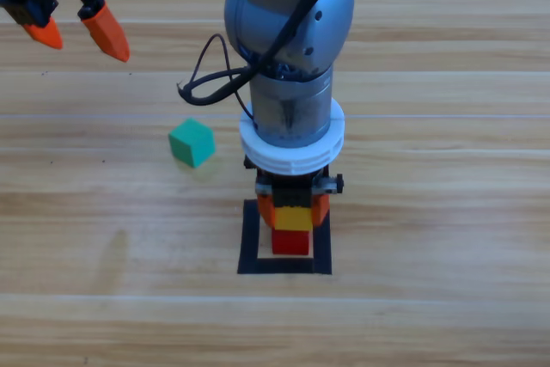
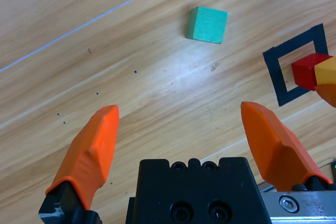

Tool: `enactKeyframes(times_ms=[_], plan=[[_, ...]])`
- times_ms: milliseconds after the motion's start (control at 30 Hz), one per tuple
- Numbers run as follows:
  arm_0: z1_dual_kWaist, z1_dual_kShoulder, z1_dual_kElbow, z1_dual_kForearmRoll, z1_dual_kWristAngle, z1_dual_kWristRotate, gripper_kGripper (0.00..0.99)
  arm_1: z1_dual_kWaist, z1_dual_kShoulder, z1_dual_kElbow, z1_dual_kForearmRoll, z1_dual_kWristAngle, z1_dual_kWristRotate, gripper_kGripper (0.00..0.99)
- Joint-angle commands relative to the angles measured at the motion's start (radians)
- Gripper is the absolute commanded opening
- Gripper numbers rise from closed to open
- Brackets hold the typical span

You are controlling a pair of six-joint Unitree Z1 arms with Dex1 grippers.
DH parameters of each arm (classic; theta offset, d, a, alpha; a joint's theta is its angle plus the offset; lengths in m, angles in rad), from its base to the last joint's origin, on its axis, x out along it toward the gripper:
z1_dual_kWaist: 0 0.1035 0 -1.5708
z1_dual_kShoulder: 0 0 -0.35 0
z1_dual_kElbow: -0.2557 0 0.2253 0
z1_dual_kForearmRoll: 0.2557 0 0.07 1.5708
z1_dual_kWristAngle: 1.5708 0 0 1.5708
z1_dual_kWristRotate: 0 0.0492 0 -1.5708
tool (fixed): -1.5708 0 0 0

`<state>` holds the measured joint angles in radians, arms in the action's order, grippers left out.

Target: Stack the blocks in the rectangular block: red at the bottom, yellow in the middle, green on top

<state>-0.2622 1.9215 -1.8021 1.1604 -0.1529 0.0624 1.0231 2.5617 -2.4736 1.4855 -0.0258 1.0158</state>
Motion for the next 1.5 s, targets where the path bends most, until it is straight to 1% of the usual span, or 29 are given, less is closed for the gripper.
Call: enactKeyframes(times_ms=[33, 433, 1200, 1233, 1267, 1300, 1333, 1367, 1400, 1500], plan=[[0.020, 0.008, 0.027, -0.025, -0.005, -0.007, 0.990, 0.028, 0.061, -0.005, 0.012, -0.019, 0.015, 0.000], [0.020, 0.010, 0.037, -0.030, 0.001, -0.007, 0.990, 0.031, 0.037, -0.004, 0.013, -0.016, 0.069, 0.000], [0.020, 0.007, 0.041, -0.028, 0.015, -0.004, 0.990, 0.043, 0.057, -0.015, 0.013, -0.010, 0.060, 0.000], [0.020, 0.007, 0.043, -0.028, 0.015, -0.006, 0.990, 0.041, 0.063, -0.016, 0.013, -0.006, 0.060, 0.094], [0.020, 0.005, 0.043, -0.028, 0.015, -0.006, 0.990, 0.041, 0.069, -0.018, 0.013, 0.003, 0.060, 0.261], [0.020, 0.005, 0.043, -0.028, 0.015, -0.007, 0.990, 0.043, 0.069, -0.016, 0.013, 0.003, 0.060, 0.472], [0.020, 0.005, 0.044, -0.028, 0.015, -0.007, 0.990, 0.041, 0.069, -0.011, 0.013, 0.003, 0.060, 0.808], [0.020, 0.005, 0.044, -0.028, 0.015, -0.007, 0.990, 0.041, 0.067, -0.011, 0.013, 0.003, 0.060, 0.943], [0.020, 0.005, 0.046, -0.028, 0.015, -0.007, 0.990, 0.043, 0.063, -0.013, 0.013, 0.001, 0.060, 0.986], [0.018, 0.005, 0.047, -0.030, 0.015, -0.009, 0.990, 0.041, 0.044, -0.015, 0.013, -0.002, 0.053, 0.990]])
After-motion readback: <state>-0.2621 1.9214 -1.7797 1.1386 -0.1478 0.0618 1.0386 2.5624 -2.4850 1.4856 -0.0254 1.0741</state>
